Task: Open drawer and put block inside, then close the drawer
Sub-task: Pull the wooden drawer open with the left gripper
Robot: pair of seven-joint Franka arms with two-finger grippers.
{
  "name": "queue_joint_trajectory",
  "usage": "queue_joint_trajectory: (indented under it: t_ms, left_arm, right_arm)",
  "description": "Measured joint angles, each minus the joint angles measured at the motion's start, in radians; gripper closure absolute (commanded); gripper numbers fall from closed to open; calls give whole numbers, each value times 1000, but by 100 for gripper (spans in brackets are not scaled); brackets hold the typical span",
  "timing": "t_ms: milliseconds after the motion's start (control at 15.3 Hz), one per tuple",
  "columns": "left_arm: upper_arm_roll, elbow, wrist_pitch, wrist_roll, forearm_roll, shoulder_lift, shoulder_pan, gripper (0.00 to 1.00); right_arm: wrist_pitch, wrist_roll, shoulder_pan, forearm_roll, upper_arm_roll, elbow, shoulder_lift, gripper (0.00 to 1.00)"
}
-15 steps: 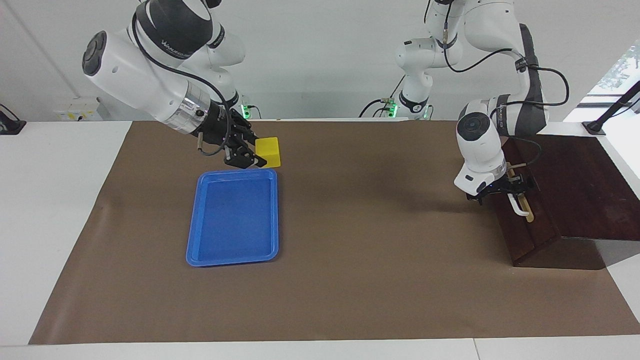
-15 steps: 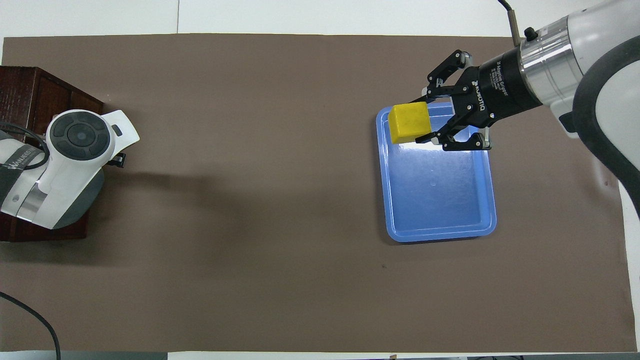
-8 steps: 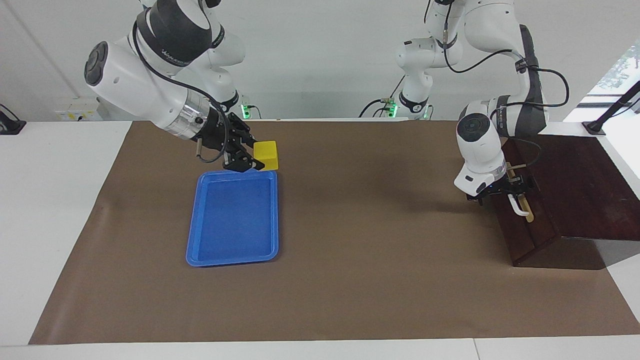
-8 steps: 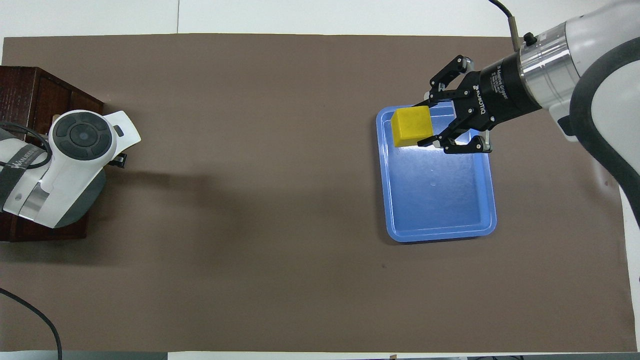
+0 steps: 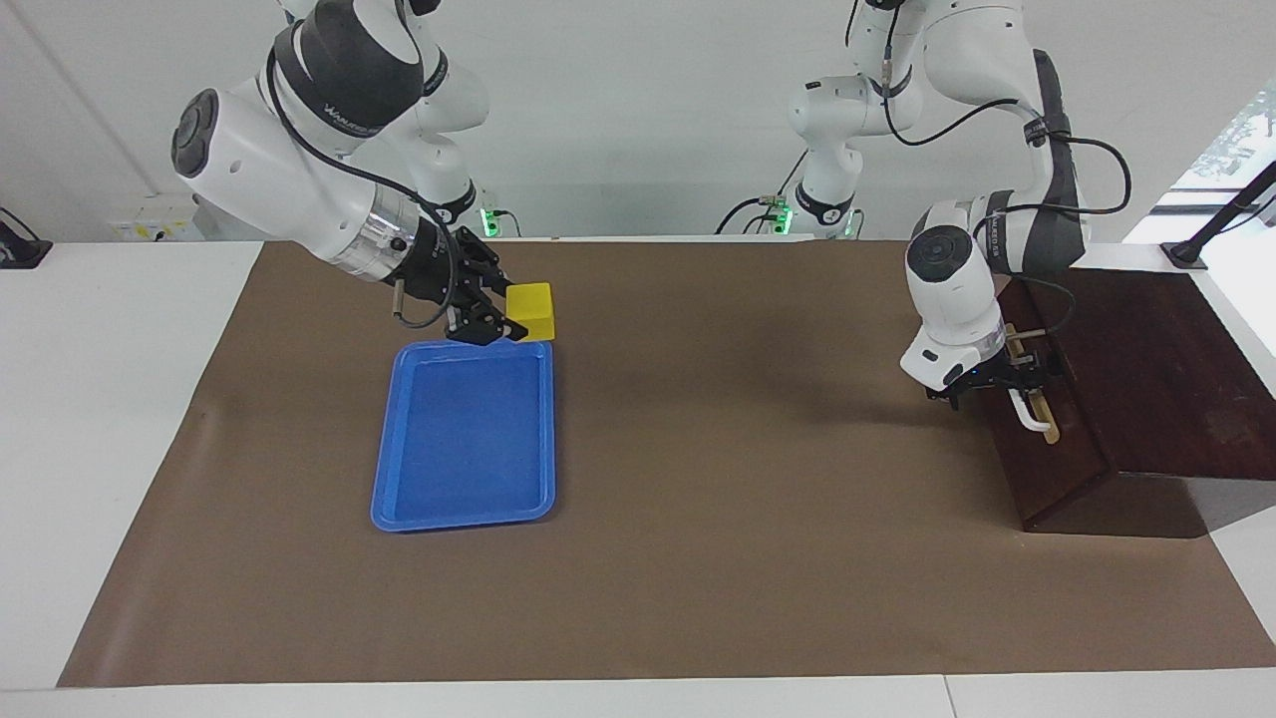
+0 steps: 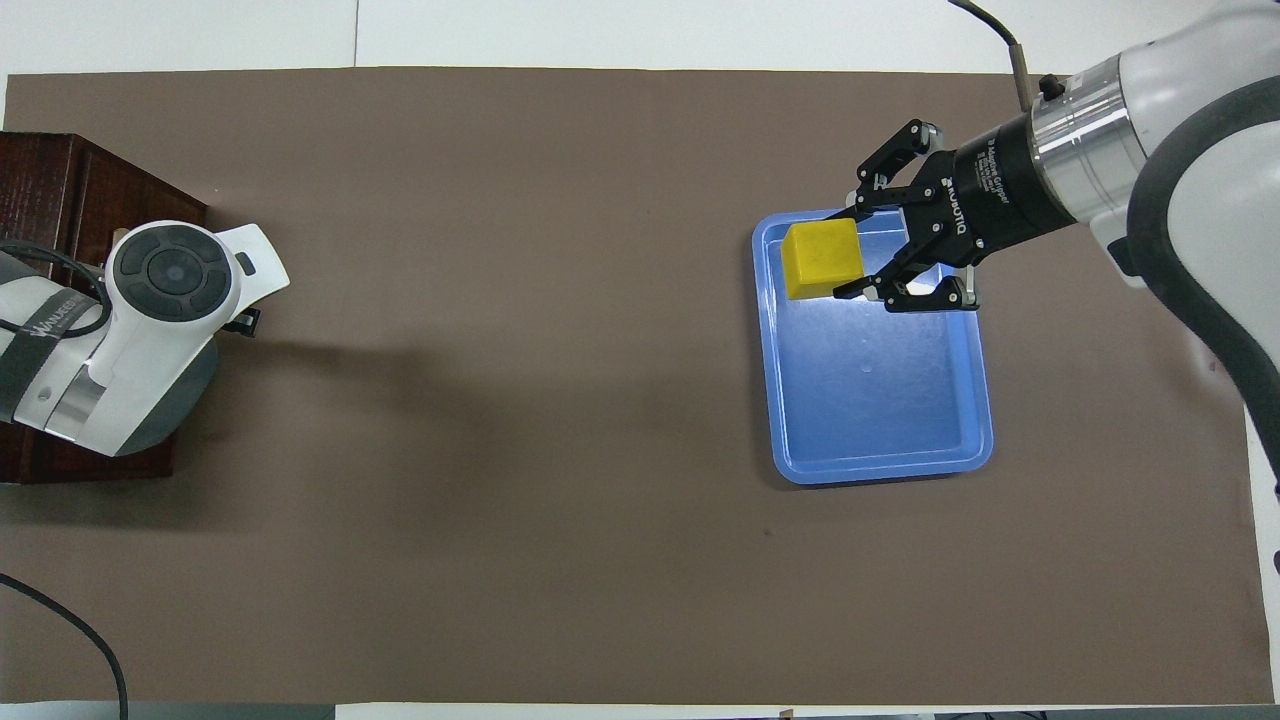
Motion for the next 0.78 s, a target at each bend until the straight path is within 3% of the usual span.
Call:
queue_joint_trajectory:
  t_ms: [782]
  left_arm:
    - [1,23,-34,-2,-111,-3,-105,0]
  right_arm:
    - [0,0,0,0,0,0,0,100]
